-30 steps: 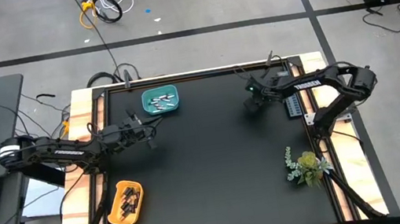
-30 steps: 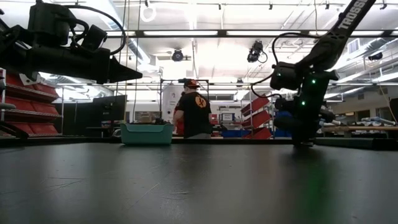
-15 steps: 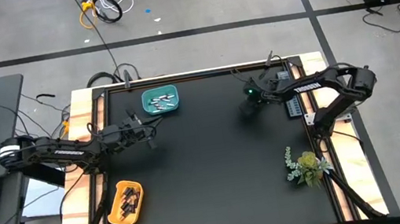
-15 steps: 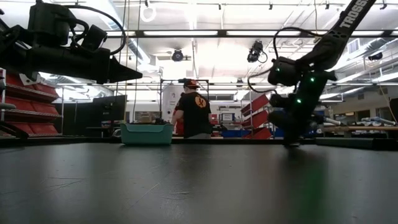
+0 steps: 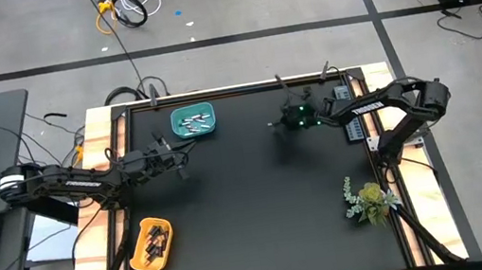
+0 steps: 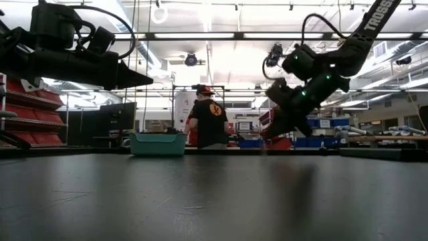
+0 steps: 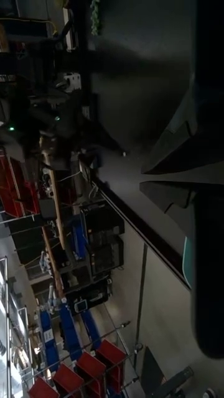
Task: Sort batteries
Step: Put the silver battery into the green bin
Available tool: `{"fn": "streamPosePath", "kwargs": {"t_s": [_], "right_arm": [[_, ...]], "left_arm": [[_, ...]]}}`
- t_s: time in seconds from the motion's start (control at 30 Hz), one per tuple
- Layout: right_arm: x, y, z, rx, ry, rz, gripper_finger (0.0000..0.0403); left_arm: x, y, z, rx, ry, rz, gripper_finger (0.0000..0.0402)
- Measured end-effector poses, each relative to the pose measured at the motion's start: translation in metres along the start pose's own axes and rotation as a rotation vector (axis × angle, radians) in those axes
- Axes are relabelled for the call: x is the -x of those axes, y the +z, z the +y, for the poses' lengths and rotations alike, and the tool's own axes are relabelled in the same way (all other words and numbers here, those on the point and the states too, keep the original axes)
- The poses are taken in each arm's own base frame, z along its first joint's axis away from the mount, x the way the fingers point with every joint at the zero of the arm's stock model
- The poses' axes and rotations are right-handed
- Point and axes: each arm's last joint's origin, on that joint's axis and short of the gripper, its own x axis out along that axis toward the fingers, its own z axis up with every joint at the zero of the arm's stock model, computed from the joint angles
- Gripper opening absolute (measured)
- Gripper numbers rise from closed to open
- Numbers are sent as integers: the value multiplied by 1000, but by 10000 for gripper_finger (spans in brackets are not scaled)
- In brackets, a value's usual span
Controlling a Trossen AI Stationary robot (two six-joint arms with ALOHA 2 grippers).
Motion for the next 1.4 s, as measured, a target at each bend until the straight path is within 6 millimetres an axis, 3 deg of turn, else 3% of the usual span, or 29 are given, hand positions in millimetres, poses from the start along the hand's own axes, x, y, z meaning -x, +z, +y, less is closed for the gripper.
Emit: {"fn": "streamPosePath", "kwargs": {"t_s": [0.3, 0.47, 0.6, 0.8, 0.97, 1.1, 1.4], "right_arm": [[1, 9, 5, 8, 44, -87, 1], [-1, 19, 25, 142, 44, -112, 25], [-9, 48, 40, 249, 0, -60, 73], [-34, 106, 42, 324, -29, 54, 127], [-77, 140, 29, 395, 37, 177, 129], [-98, 159, 18, 510, 11, 245, 123], [-134, 171, -15, 677, -18, 348, 122]], "left_arm": [[0, 0, 0, 0, -5, -1, 44], [0, 0, 0, 0, -4, -1, 44], [0, 1, 0, 6, -3, -7, 44], [0, 1, 0, 8, -3, -7, 44], [0, 1, 0, 7, -3, -6, 44], [0, 0, 0, 5, -4, 0, 44], [0, 0, 0, -2, -4, 1, 44]]}}
